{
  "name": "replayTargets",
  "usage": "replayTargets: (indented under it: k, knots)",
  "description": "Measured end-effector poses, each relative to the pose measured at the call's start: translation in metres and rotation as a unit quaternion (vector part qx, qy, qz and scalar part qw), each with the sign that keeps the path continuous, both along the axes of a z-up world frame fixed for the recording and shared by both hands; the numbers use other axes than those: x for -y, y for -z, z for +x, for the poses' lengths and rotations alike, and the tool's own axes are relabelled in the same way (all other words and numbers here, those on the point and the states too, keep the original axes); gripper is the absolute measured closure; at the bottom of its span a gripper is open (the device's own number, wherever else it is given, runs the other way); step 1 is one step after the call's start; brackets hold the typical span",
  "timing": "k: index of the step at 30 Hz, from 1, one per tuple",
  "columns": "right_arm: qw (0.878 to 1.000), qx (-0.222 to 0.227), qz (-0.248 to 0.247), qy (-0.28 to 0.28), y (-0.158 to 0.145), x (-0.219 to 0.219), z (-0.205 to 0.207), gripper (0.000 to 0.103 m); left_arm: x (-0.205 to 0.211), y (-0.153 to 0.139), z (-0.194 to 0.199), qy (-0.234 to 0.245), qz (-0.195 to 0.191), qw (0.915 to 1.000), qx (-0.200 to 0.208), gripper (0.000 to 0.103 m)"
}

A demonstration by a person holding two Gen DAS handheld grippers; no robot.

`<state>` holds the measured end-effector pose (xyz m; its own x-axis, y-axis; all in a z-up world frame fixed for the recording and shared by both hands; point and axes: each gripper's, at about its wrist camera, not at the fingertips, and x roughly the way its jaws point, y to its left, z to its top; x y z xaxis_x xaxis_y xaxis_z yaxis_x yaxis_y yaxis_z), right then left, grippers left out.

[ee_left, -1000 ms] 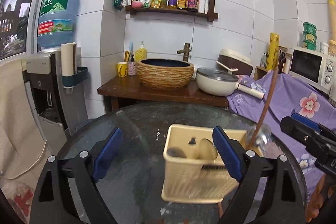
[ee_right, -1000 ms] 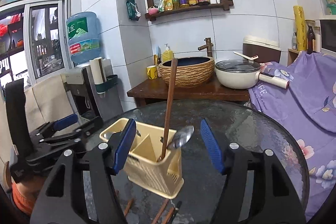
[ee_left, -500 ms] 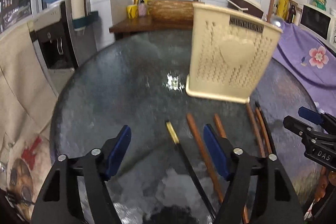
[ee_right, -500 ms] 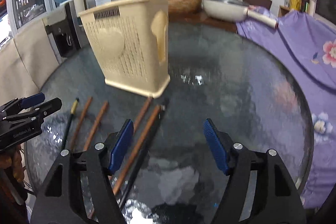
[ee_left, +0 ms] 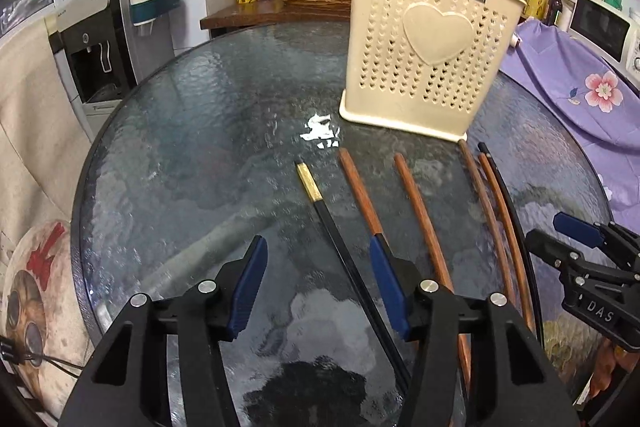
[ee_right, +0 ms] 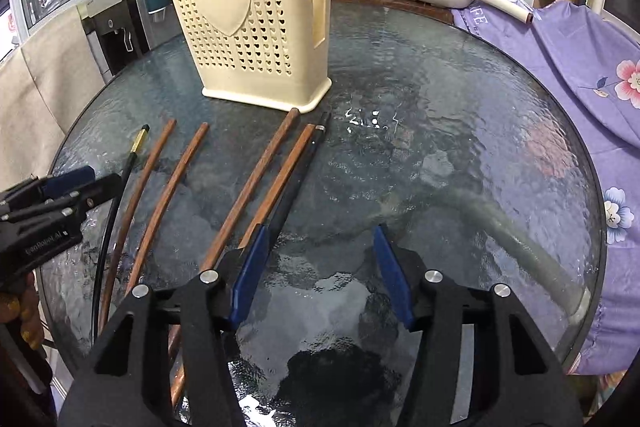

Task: Organize utensils
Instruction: 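Move both tools back down over the chopsticks on the table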

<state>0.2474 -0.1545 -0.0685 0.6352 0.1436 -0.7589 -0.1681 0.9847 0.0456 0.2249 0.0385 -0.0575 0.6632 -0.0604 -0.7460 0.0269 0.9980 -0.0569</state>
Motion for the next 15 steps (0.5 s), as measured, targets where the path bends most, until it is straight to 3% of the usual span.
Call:
replayTargets:
  k: [7, 12, 15]
  knots:
    - [1.0, -0.009, 0.003, -0.011, 0.001, -0.008, 0.001, 0.051, 0.007, 0.002, 0.0, 0.007, 0.0, 1.0, -0.004, 0.054]
    - [1.0, -0.01, -0.013, -0.012, 0.003, -0.011, 0.001, 0.062, 0.007, 0.002, 0.002, 0.009, 0.001, 0.9999, -0.007, 0.057]
    - [1.0, -0.014, -0.01, -0.007, 0.002, -0.004, 0.005, 0.063, 0.004, 0.002, 0.002, 0.005, 0.002, 1.0, -0.007, 0.057]
